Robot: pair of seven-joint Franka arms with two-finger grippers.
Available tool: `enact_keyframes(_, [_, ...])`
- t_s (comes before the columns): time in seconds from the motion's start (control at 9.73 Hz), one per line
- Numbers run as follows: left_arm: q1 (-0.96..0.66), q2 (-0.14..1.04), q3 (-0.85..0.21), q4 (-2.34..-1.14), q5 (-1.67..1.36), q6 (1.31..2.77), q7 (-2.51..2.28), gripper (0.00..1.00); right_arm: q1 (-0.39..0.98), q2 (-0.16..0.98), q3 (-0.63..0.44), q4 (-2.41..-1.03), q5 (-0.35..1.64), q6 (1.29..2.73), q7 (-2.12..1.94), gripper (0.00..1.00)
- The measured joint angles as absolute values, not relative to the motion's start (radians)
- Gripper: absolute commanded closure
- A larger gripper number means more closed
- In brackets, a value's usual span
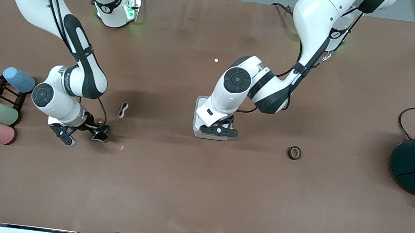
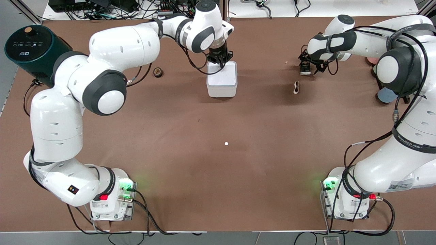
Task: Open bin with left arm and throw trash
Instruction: 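Grasp the black wrapper with the right gripper while the left gripper reaches tape, then carry the wrapper into the bin with the right gripper while the left gripper grasps tape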
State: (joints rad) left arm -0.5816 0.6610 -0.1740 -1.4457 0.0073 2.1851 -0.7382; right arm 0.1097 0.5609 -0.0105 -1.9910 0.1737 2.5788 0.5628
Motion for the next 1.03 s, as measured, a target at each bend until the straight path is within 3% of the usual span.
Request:
enact_keyframes(0.1, [-0.554,0.615,-0.166,-1.439,0.023,2.096,-0.72,1.0,0.111,0.563,-0.01,-1.989,0.174,2.582,0.563,0.15])
enact_keyframes(0.21, [-0.499,0.557,-0.164,-1.438,0.042,2.012,-0.656,0.92,0.114,0.563,-0.009,-1.987,0.174,2.582,0.563,0.49])
enact_keyframes(0.31, [-0.428,0.512,-0.162,-1.441,0.05,1.948,-0.558,0.63,0.123,0.563,-0.009,-1.987,0.174,2.582,0.563,0.72])
enact_keyframes(0.41, [-0.356,0.498,-0.16,-1.452,0.058,1.923,-0.464,0.21,0.133,0.564,-0.009,-1.986,0.174,2.582,0.563,0.95])
enact_keyframes(0.51, [-0.286,0.511,-0.158,-1.471,0.088,1.933,-0.381,0.0,0.139,0.564,-0.009,-1.982,0.174,2.582,0.563,1.0])
enact_keyframes(0.82, [-0.181,0.577,-0.16,-1.632,0.174,2.174,-0.287,0.0,0.147,0.562,-0.008,-1.935,0.174,2.576,0.564,1.0])
enact_keyframes(1.03, [-0.178,0.585,-0.16,-1.773,0.177,2.348,-0.287,0.0,0.193,0.535,-0.004,-1.837,0.174,2.48,0.633,0.98])
